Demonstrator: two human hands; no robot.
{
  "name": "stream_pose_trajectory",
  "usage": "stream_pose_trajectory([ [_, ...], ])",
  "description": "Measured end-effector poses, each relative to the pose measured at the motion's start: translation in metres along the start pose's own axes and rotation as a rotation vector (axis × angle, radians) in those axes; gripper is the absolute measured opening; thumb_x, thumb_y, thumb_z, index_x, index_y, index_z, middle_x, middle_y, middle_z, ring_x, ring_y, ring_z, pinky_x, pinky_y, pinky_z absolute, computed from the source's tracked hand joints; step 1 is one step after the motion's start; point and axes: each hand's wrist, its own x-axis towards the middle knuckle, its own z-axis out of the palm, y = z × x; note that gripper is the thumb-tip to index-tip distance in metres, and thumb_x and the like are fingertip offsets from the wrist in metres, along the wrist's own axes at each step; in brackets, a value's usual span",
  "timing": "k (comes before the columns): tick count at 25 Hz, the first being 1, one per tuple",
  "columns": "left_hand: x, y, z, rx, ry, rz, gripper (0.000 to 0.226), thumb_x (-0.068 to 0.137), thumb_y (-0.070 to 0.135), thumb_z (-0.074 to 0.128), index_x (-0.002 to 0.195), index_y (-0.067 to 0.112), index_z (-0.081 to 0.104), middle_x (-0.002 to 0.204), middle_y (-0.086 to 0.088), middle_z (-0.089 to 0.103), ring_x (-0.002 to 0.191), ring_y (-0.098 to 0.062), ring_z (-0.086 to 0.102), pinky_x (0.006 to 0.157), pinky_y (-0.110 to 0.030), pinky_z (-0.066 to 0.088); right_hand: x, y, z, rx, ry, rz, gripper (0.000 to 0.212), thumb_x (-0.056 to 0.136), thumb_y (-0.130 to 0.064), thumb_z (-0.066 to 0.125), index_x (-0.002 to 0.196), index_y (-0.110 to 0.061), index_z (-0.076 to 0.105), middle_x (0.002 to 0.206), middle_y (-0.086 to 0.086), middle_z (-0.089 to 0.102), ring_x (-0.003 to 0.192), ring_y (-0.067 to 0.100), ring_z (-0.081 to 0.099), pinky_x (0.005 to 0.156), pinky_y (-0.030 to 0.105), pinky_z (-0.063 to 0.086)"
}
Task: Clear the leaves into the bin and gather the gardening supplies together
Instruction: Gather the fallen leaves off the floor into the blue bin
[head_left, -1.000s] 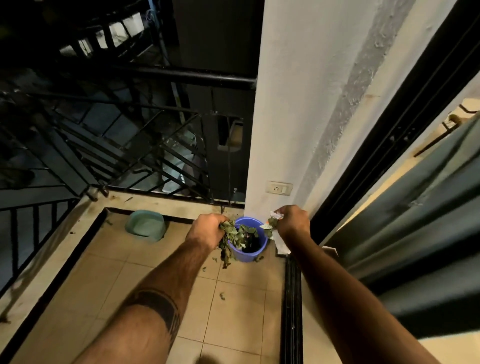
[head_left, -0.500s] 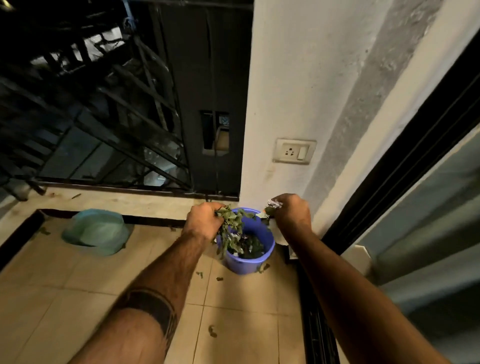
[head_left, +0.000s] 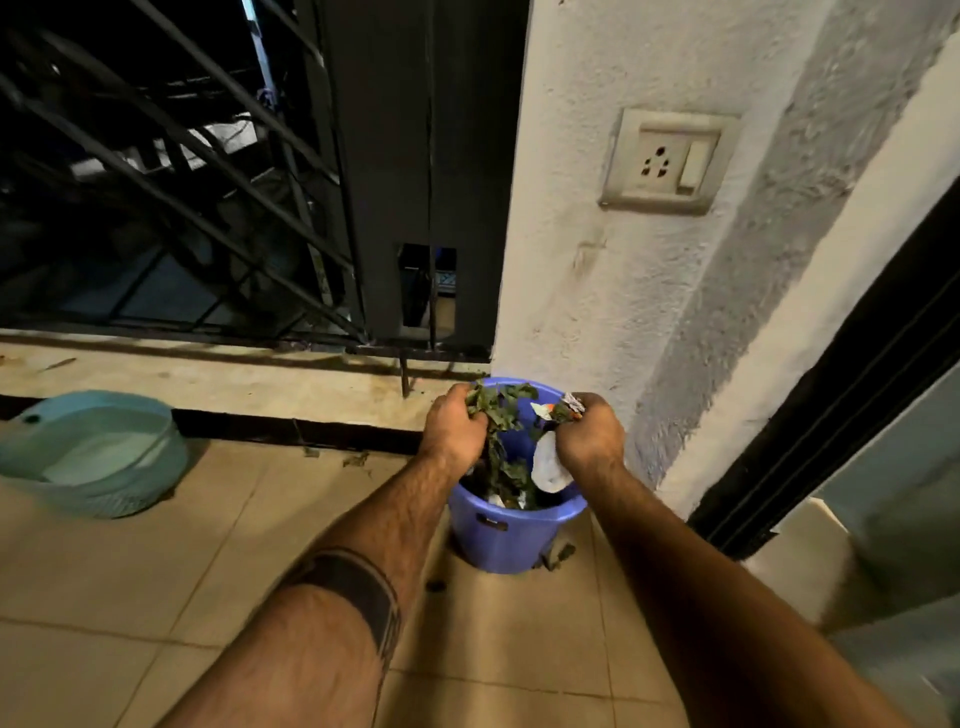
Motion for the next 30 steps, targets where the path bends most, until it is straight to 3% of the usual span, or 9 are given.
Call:
stream_pose_trajectory([
  [2,0.001,-0.008,0.013,0.004,-0.157,-0.01,0.065,0.097,0.009,0.06,0.156,0.014,0.034,0.149,-0.011,0.05,0.134,-0.028,0.051,0.111,-0.034,0.04,0.004,0.009,0.015,0.056,-0.135,0.032,0.052,0.095,0.001,0.052,0.145,-0.009,0.05,0.137,0.014,0.062,0.126,0.031,0.058,0.094,0.027,0.042],
  [4,0.001,-0.009,0.018,0.055,-0.31,-0.021,0.08,0.098,0.011,0.061,0.162,0.022,0.014,0.158,-0.01,0.04,0.138,-0.027,0.047,0.111,-0.033,0.039,0.004,0.013,0.019,0.017,-0.269,0.03,0.064,0.096,0.002,0.05,0.157,-0.011,0.035,0.148,0.012,0.052,0.131,0.029,0.054,0.1,0.027,0.042],
  [7,0.008,-0.005,0.009,0.109,-0.316,0.036,0.073,0.098,0.018,0.062,0.16,0.027,0.024,0.153,-0.008,0.048,0.131,-0.025,0.053,0.1,-0.02,0.038,0.01,0.013,0.014,-0.121,-0.314,-0.059,0.067,0.092,0.003,0.051,0.156,-0.016,0.039,0.149,0.01,0.053,0.131,0.028,0.055,0.108,0.028,0.041],
  [11,0.007,0.003,-0.011,0.196,-0.176,0.191,0.074,0.094,0.031,0.069,0.158,0.026,0.032,0.158,-0.004,0.042,0.143,-0.023,0.041,0.117,-0.031,0.032,0.006,-0.002,0.0,-0.192,-0.253,-0.151,0.058,0.096,-0.013,0.058,0.152,-0.021,0.043,0.141,0.01,0.059,0.113,0.027,0.061,0.085,0.026,0.047],
  [16,-0.006,0.046,-0.047,0.277,-0.136,0.28,0.087,0.088,0.051,0.069,0.16,0.032,0.023,0.167,0.001,0.021,0.153,-0.018,0.02,0.124,-0.036,0.02,-0.013,-0.054,-0.043,-0.29,-0.231,-0.279,0.062,0.098,-0.031,0.061,0.154,-0.016,0.038,0.154,0.007,0.046,0.14,0.027,0.044,0.114,0.041,0.039],
  [20,-0.03,0.106,-0.092,0.392,-0.135,0.194,0.097,0.084,0.063,0.064,0.161,0.034,0.013,0.17,0.002,0.008,0.156,-0.024,0.006,0.126,-0.041,0.011,-0.04,-0.11,-0.093,-0.364,-0.254,-0.329,0.066,0.098,-0.023,0.061,0.157,-0.012,0.032,0.158,0.01,0.039,0.145,0.026,0.036,0.118,0.04,0.034],
  [25,-0.07,0.2,-0.184,0.493,-0.177,0.226,0.097,0.087,0.06,0.061,0.162,0.029,0.008,0.17,0.002,0.005,0.156,-0.021,0.003,0.126,-0.04,0.008,-0.071,-0.208,-0.177,-0.323,-0.198,-0.302,0.06,0.1,-0.014,0.053,0.156,-0.015,0.033,0.158,0.008,0.038,0.144,0.025,0.037,0.116,0.039,0.035],
  [28,-0.098,0.254,-0.248,0.527,-0.158,0.251,0.099,0.089,0.067,0.056,0.162,0.023,0.007,0.17,0.001,0.004,0.156,-0.018,0.002,0.127,-0.037,0.005,-0.091,-0.265,-0.23,-0.32,-0.184,-0.324,0.059,0.102,-0.027,0.052,0.156,-0.015,0.032,0.159,0.009,0.038,0.144,0.026,0.038,0.116,0.039,0.034],
  [30,-0.12,0.291,-0.295,0.602,-0.162,0.266,0.102,0.087,0.079,0.042,0.162,0.021,0.003,0.17,0.001,-0.002,0.156,-0.015,-0.006,0.126,-0.034,-0.003,-0.111,-0.305,-0.267,-0.373,-0.194,-0.351,0.066,0.104,-0.045,0.045,0.159,-0.013,0.026,0.163,0.01,0.031,0.15,0.028,0.028,0.121,0.039,0.027],
])
